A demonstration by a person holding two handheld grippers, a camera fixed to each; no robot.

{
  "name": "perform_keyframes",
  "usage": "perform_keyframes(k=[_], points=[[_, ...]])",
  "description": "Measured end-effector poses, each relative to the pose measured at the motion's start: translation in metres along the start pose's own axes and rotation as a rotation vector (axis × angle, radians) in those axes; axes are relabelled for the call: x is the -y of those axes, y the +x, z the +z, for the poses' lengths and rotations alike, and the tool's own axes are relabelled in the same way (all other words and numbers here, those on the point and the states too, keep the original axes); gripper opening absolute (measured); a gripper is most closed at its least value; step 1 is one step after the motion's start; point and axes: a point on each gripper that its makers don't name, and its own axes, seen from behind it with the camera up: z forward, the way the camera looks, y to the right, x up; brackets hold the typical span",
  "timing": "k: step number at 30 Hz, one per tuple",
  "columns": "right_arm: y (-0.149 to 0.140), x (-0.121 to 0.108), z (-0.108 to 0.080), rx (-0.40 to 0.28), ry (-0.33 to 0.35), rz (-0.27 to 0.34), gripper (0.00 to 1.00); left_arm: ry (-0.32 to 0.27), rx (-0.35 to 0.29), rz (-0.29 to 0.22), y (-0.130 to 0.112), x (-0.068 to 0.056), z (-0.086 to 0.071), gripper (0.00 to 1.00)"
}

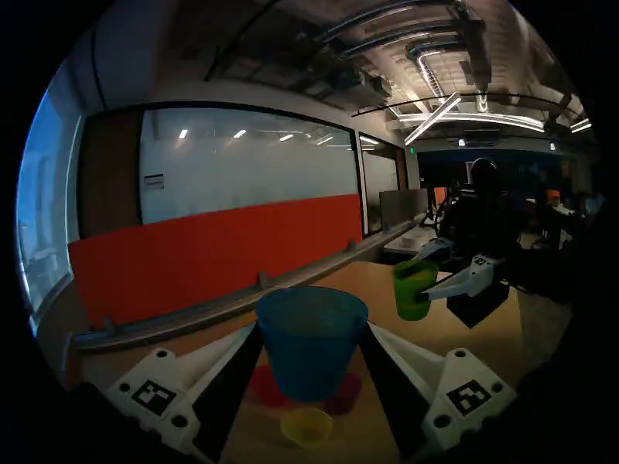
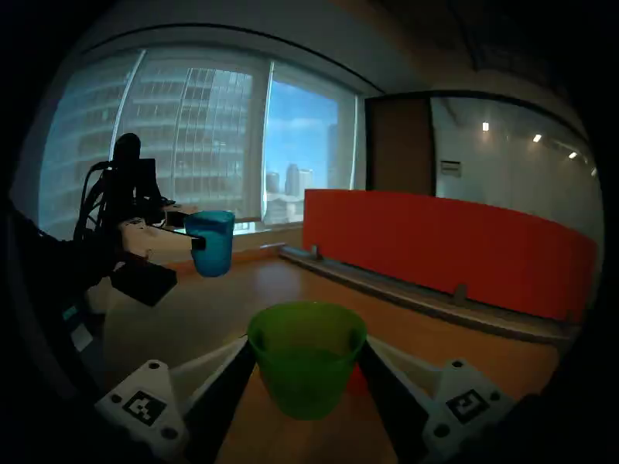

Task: Pour water

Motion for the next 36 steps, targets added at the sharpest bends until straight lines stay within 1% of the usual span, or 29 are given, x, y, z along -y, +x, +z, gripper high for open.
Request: perform_keyframes(k=[6,11,18,24,30,36], points=[[-0.015,-0.002,-0.002,0.055,0.007,-0.002,0.90,-0.045,0.050,0.006,-0.022,-0.014,0.002,0.85],[-0.025,-0.001,-0.002,0.094,0.017,-0.015,0.89,-0.081,0.095,0.015,-0.039,-0.025,0.007,0.85],[-0.039,-0.002,-0.001,0.133,0.024,-0.014,0.90,-0.130,0.139,0.040,-0.057,-0.043,0.013,0.85],[-0.048,-0.002,0.001,0.161,0.030,-0.015,0.90,-0.170,0.192,0.049,-0.078,-0.057,0.020,0.85],[-0.060,-0.004,0.003,0.192,0.038,-0.010,0.90,-0.208,0.248,0.080,-0.099,-0.068,0.024,0.85],[-0.071,-0.007,0.006,0.224,0.041,-0.014,0.90,-0.247,0.310,0.109,-0.122,-0.079,0.024,0.86]])
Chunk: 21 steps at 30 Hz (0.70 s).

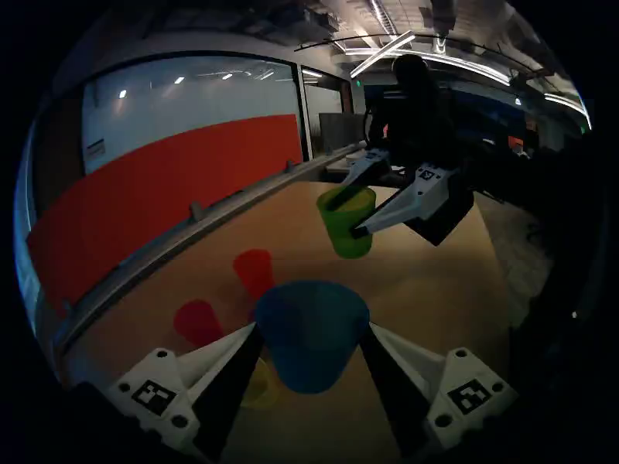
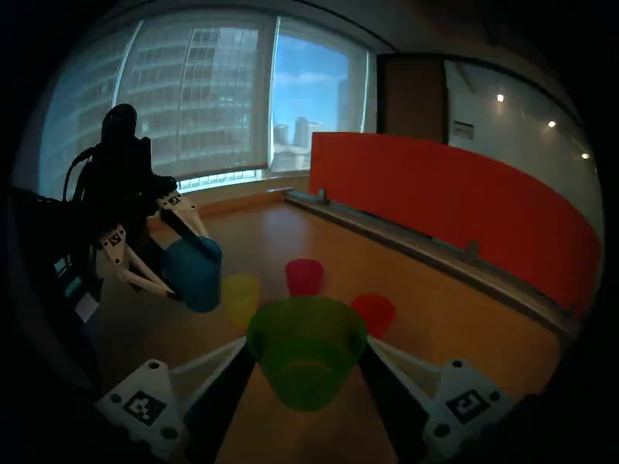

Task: Pour water

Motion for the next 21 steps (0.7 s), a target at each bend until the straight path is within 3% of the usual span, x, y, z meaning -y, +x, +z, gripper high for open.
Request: perform_keyframes(k=[9,21], points=[[-0.016,0.001,0.008,0.050,0.012,-0.011,0.89,-0.039,0.076,0.032,-0.026,-0.009,0.009,0.86],[-0.035,0.002,0.020,0.092,0.027,-0.015,0.89,-0.086,0.139,0.034,-0.052,-0.020,0.022,0.86]])
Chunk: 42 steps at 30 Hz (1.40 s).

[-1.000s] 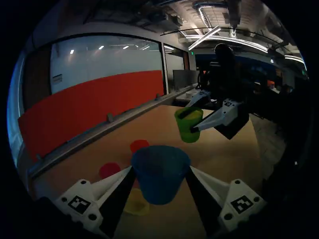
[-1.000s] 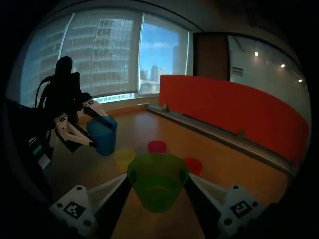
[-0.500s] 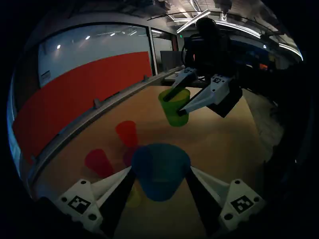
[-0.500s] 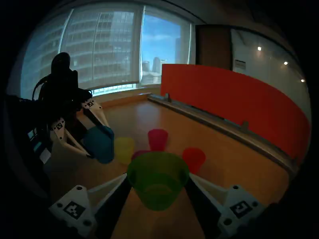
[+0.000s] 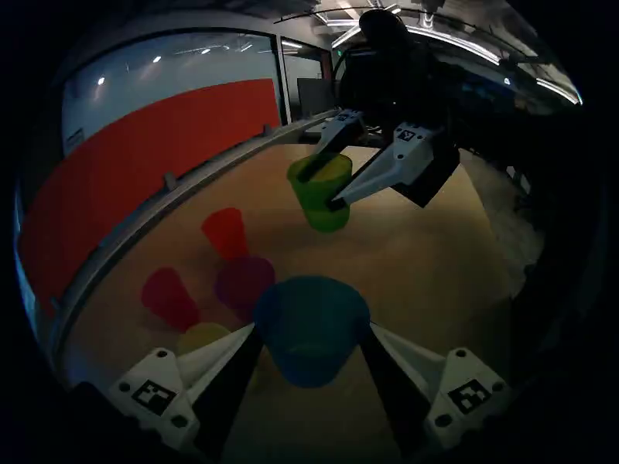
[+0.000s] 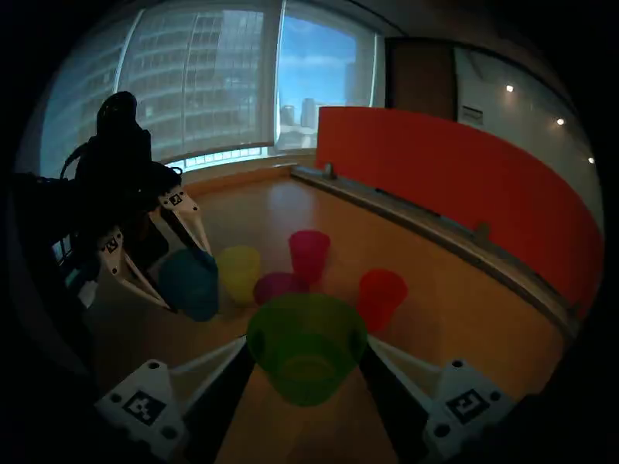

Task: Pour water

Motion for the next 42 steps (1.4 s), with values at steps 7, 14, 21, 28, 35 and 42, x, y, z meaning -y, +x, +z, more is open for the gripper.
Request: perform_keyframes(k=[7,14,21,28,35,42], points=[[-0.011,-0.001,0.008,0.024,0.004,0.000,0.89,-0.022,0.023,-0.006,-0.012,-0.005,0.009,0.86],[-0.025,-0.002,0.018,0.056,0.009,0.006,0.89,-0.045,0.044,-0.016,-0.024,-0.008,0.017,0.86],[-0.035,-0.002,0.026,0.084,0.017,0.006,0.89,-0.063,0.067,-0.014,-0.034,-0.008,0.022,0.86],[-0.045,-0.002,0.032,0.116,0.022,0.007,0.90,-0.080,0.090,-0.006,-0.042,-0.010,0.027,0.86],[-0.052,-0.001,0.036,0.132,0.025,0.009,0.89,-0.086,0.083,-0.016,-0.042,-0.009,0.028,0.86],[-0.056,0.000,0.038,0.136,0.025,0.010,0.90,-0.085,0.088,-0.020,-0.048,-0.008,0.024,0.86]])
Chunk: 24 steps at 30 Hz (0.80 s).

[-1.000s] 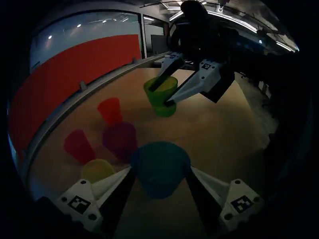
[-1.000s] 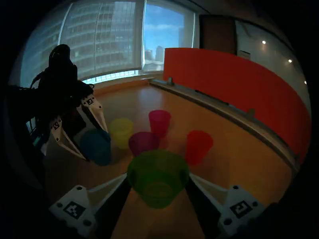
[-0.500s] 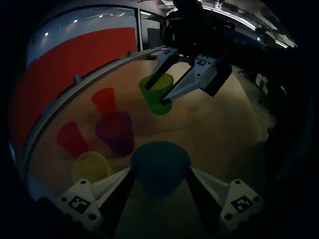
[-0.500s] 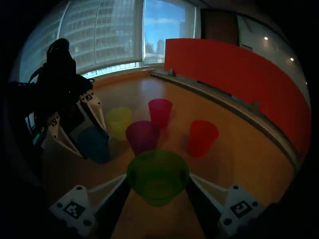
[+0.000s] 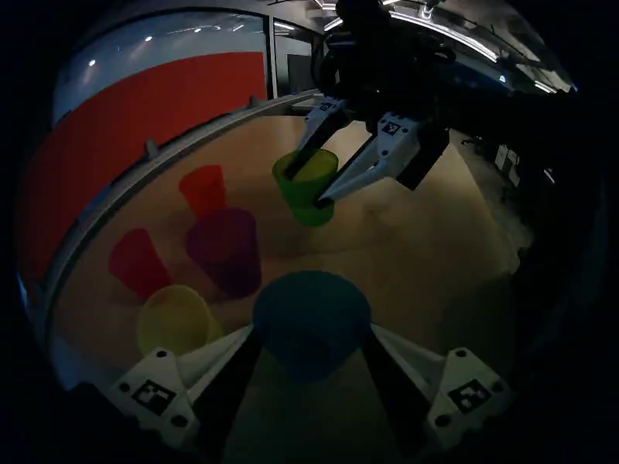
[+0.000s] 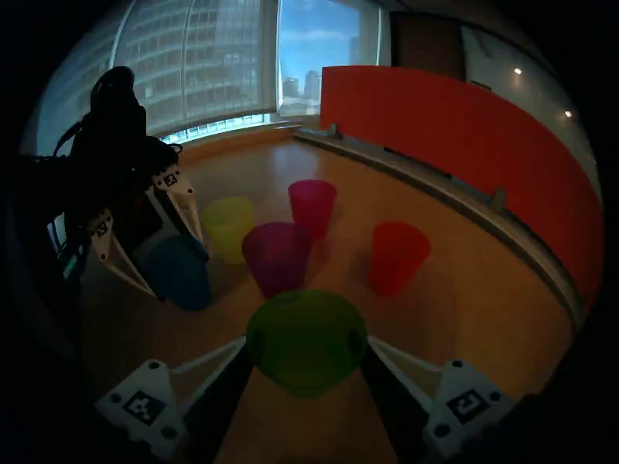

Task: Pour water

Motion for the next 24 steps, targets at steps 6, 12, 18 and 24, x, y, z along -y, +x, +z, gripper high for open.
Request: perform_keyframes(k=[6,12,18,24], points=[[0.000,0.001,0.000,0.001,-0.002,-0.002,0.90,0.002,0.016,-0.001,-0.007,0.001,0.001,0.86],[-0.001,0.001,0.002,0.004,-0.002,0.002,0.90,-0.003,0.025,-0.001,-0.008,0.000,0.001,0.86],[-0.005,0.000,0.005,0.010,-0.002,0.007,0.90,0.007,0.046,0.004,-0.013,0.002,0.002,0.86],[-0.010,0.000,0.008,0.015,0.000,0.012,0.89,0.012,0.070,0.009,-0.021,0.001,0.002,0.86]])
